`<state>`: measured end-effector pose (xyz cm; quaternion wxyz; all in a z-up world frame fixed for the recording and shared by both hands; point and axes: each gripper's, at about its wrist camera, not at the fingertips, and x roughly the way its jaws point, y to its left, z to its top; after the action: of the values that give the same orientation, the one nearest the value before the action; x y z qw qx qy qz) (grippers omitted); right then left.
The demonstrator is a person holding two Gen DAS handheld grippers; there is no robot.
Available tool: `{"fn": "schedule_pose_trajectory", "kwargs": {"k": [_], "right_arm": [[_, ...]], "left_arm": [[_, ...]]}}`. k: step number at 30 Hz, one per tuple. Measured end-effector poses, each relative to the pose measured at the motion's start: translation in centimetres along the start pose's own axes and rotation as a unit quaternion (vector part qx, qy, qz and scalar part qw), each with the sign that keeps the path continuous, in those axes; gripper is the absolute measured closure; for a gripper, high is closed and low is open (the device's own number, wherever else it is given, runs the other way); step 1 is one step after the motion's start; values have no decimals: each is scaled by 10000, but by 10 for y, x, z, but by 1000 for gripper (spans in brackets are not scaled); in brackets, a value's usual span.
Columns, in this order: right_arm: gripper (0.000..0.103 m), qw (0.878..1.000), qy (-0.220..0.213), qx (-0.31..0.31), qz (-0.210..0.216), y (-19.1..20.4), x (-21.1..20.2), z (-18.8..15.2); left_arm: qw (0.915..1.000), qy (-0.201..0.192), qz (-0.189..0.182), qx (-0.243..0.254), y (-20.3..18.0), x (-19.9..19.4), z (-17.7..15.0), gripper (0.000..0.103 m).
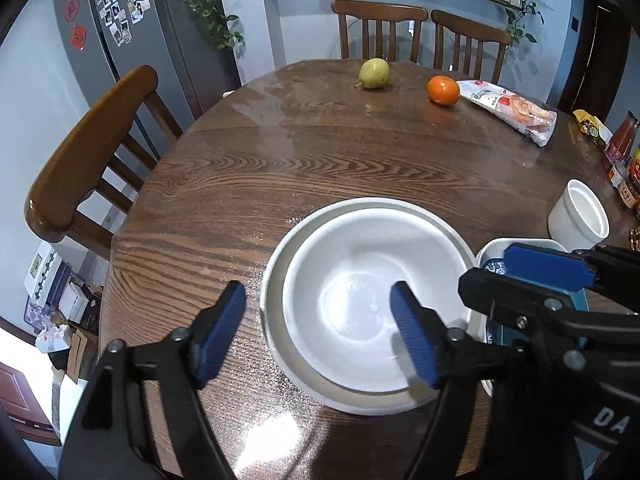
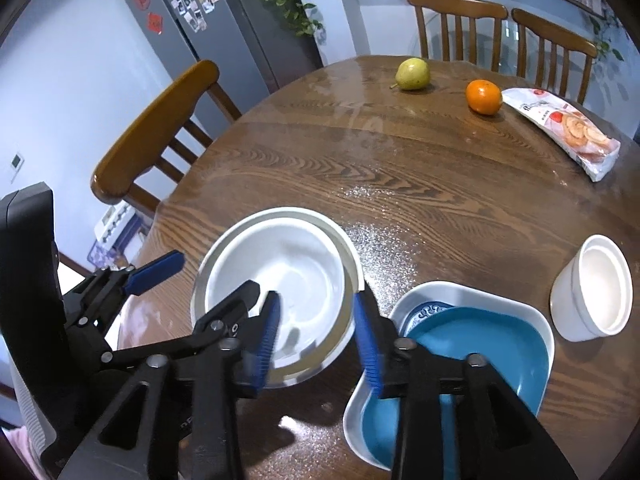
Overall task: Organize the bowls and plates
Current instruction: 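Move the left gripper to the white cup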
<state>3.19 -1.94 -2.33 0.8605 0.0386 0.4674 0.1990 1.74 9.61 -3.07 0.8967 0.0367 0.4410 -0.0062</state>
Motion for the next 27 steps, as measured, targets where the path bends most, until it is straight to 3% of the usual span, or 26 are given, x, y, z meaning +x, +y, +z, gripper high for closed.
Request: {"fn": "schedule_pose_trajectory", "kwargs": {"k": [7,10,27], "right_arm": [[50,9997,-224,96,-59,-4,-19,-6],[46,9991,-379,190,-100,-10,-30,-9],[45,9893,-900,1045,-485,-80,-92,-34]], "left_arm": [[10000,-23,32,-84,2,-6,-1,21],[9999,-68,22,-92,1,-11,-2,12],[9974,-335,-321,552,-61,-32,10,11]]}}
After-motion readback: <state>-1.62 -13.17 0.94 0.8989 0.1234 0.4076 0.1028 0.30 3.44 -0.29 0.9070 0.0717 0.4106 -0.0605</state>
